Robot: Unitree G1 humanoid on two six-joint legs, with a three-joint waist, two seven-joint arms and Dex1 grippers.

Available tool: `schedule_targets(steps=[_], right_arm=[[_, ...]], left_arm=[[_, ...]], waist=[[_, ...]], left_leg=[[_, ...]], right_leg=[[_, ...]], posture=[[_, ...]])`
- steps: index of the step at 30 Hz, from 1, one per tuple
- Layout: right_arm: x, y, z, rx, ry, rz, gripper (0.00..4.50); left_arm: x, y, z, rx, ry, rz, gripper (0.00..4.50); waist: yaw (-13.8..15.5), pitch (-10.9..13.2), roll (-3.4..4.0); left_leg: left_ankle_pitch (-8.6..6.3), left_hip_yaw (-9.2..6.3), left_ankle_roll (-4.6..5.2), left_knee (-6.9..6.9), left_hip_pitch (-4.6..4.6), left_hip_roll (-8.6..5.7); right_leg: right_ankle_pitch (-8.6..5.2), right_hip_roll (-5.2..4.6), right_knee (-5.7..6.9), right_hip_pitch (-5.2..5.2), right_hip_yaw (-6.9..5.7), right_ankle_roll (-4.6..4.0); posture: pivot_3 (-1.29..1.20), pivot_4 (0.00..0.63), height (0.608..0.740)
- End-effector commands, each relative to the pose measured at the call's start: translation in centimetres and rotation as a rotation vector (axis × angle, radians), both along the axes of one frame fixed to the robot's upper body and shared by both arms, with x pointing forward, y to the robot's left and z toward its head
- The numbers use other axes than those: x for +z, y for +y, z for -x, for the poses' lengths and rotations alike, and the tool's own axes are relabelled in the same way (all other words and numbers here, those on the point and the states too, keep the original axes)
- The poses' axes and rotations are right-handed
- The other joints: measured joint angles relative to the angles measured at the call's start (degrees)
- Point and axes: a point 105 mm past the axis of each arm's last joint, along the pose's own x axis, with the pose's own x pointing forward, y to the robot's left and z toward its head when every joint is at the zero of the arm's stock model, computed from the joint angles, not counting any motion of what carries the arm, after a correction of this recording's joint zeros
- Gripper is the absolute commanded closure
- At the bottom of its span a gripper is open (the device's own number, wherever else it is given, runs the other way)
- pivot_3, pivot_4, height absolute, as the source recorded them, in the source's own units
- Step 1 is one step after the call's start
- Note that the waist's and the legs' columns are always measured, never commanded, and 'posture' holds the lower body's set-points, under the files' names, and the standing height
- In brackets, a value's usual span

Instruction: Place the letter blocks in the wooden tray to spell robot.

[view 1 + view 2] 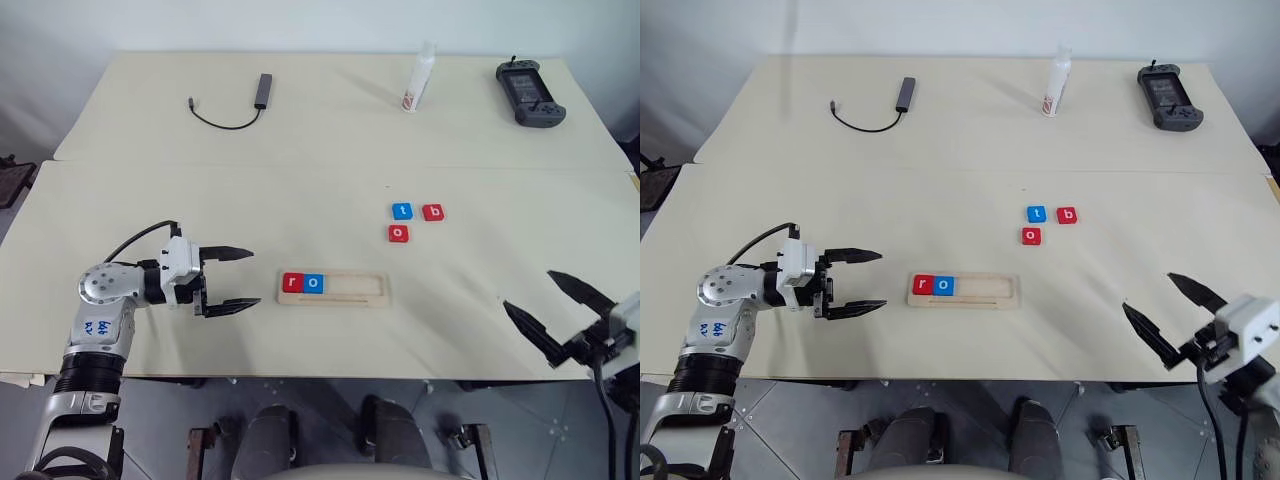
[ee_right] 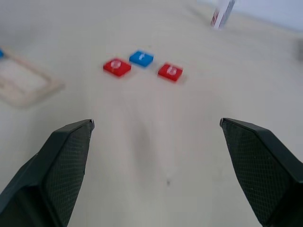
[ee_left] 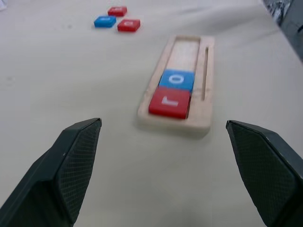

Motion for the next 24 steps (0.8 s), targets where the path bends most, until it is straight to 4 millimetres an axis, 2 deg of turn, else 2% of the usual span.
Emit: schedule_targets(steps=[1,6,10,14,18,24], right_arm=[[2.7,1.4,-2.8,0.017,0.018,0.035,0.0],[4.8,4.4,-7.9,0.058,0.173,0.114,0.0],[4.8,6.4,-10.8,0.069,0.293,0.19,0.0],[3.8,6.9,-14.6,0.0,0.329,0.298,0.0],[3.5,7.5,-16.1,-0.007,0.321,0.3,0.0],[3.4,8.2,-16.1,0.014,0.321,0.288,0.0]], left_arm=[[1.8,-0.3,0.6,0.031,-0.033,0.07,0.03],[0.9,-0.5,1.5,0.105,-0.018,0.084,0.03],[0.5,-1.1,2.4,0.131,-0.013,0.1,0.03],[0.4,-1.7,2.8,0.173,-0.019,0.126,0.03],[0.8,-1.8,2.7,0.213,-0.037,0.147,0.03],[0.8,-1.8,2.9,0.224,-0.044,0.137,0.03]], waist=[[-0.3,0.0,0.01],[-1.2,0.0,0.05],[-0.9,0.0,0.04],[-1.1,0.0,0.04],[-1.0,0.0,0.04],[-1.2,0.0,0.04]], left_leg=[[0.0,-0.02,0.01,-0.01,0.04,0.0],[-0.02,-0.09,-0.01,-0.06,0.2,0.1],[-0.06,-0.02,-0.04,-0.07,0.09,0.12],[-0.11,0.29,0.01,-0.01,-0.04,0.09],[-0.12,0.28,0.0,-0.02,-0.4,0.1],[-0.11,0.43,-0.01,-0.07,-0.6,0.09]], right_leg=[[0.0,0.0,0.02,0.0,0.05,0.0],[0.01,0.07,0.05,-0.02,0.21,-0.04],[0.01,0.1,-0.01,-0.06,0.14,-0.07],[0.01,0.09,-0.07,-0.11,0.11,-0.07],[0.01,0.1,-0.05,-0.48,0.05,-0.07],[0.01,0.1,-0.03,-0.77,0.08,-0.06]], posture=[[0.0,0.15,0.74],[0.0,0.15,0.74],[0.0,0.15,0.74],[0.0,0.15,0.74],[0.0,0.15,0.74],[0.0,0.15,0.74]])
